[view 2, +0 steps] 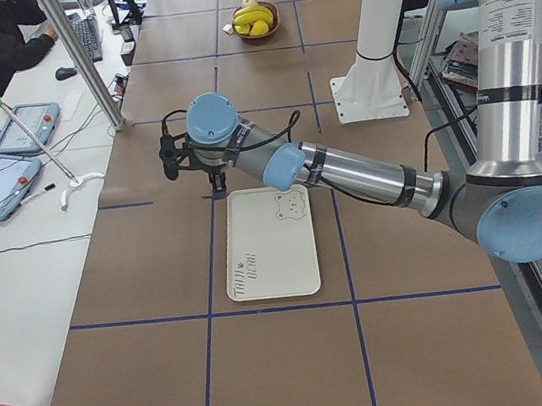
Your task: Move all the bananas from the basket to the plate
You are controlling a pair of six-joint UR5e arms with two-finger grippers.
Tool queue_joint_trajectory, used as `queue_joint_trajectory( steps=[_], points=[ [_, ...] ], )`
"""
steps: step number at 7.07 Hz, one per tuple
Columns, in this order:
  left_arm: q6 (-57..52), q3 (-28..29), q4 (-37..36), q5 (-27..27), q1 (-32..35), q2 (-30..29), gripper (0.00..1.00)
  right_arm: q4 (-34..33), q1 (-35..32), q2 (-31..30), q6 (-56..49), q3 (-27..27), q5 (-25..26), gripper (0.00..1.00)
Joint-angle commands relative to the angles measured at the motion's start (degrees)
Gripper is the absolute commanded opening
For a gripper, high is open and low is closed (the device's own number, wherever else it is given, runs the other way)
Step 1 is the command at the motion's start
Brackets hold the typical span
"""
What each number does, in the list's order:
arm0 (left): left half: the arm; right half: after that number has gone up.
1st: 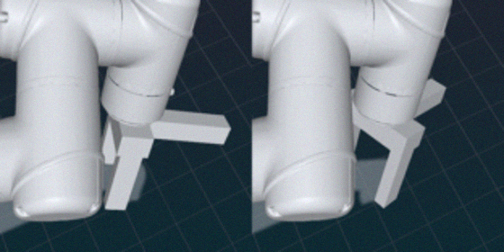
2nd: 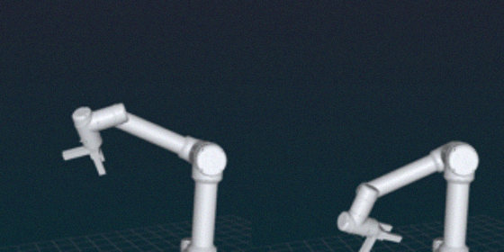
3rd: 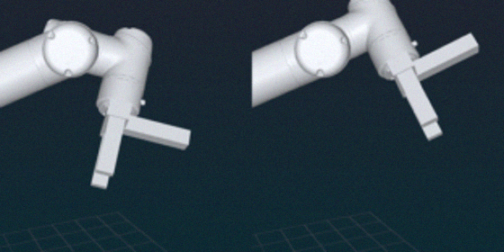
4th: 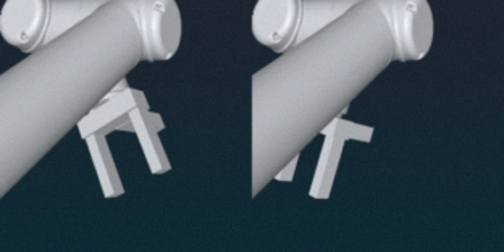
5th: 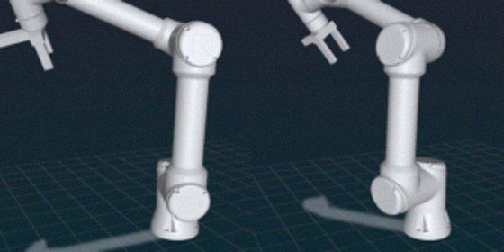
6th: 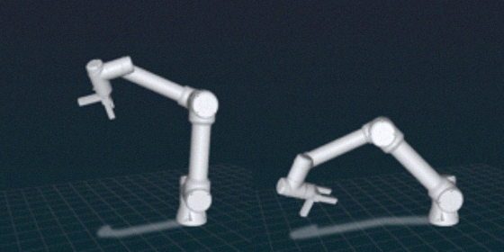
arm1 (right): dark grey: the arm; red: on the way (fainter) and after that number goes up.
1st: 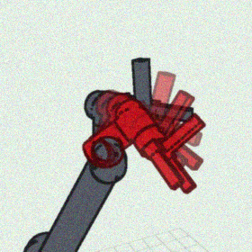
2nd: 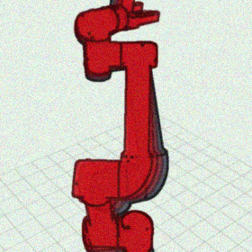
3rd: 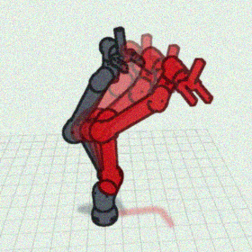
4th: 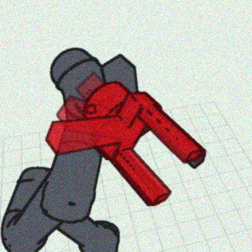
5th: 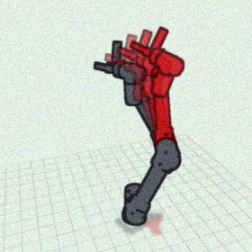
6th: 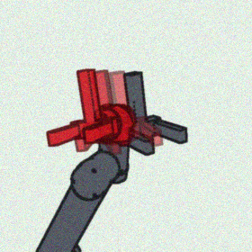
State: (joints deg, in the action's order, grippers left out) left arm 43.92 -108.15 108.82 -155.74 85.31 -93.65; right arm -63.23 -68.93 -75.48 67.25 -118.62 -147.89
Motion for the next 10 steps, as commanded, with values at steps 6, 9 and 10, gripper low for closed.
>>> queue_joint_trajectory(
  steps=[6,9,10],
  points=[
    [63.14,1.62,34.71,22.85,-27.99,-19.32,1.00,4.93,33.74,10.17,14.84,-5.04,32.91,0.00],
    [71.64,0.40,34.88,22.94,-33.96,-25.69,0.99,9.86,41.67,10.80,14.84,-4.78,41.61,0.00],
    [71.65,0.22,34.88,23.29,-36.33,-26.14,0.99,9.88,41.85,11.15,14.75,-4.78,41.89,0.00]
  ],
)
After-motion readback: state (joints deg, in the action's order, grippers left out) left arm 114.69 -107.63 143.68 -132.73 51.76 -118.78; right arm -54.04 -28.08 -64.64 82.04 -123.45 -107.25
